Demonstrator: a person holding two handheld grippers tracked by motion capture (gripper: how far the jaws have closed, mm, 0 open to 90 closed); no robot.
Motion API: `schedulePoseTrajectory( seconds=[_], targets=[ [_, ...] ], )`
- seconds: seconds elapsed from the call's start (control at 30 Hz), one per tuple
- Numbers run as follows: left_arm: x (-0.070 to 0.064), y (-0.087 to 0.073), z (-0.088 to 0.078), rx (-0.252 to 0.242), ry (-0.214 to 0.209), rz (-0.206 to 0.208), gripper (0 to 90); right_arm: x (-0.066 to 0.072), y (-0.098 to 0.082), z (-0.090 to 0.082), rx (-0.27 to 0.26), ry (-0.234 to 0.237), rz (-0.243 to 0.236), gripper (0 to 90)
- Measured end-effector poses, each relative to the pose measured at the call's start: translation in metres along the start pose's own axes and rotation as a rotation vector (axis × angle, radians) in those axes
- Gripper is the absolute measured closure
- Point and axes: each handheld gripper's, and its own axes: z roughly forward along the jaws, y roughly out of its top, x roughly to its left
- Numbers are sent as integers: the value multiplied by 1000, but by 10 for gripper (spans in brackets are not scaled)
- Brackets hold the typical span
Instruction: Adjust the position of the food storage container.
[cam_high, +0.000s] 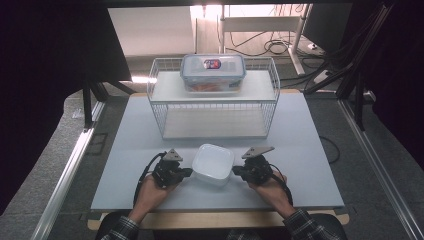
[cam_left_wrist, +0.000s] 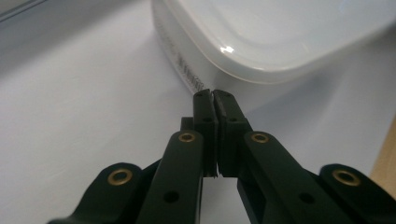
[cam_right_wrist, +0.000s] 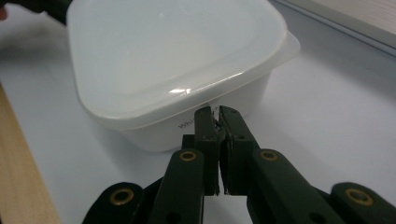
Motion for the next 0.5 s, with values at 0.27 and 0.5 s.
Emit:
schedulePoseTrajectory(
  seconds=[0.27, 0.5],
  targets=[
    [-16, 7, 10, -4, -84, 27, 875, -14, -3, -4, -29, -16, 23, 863],
    [6, 7, 1, 3, 61, -18, 879, -16, -1, -4, -38, -36, 17, 863]
  ],
)
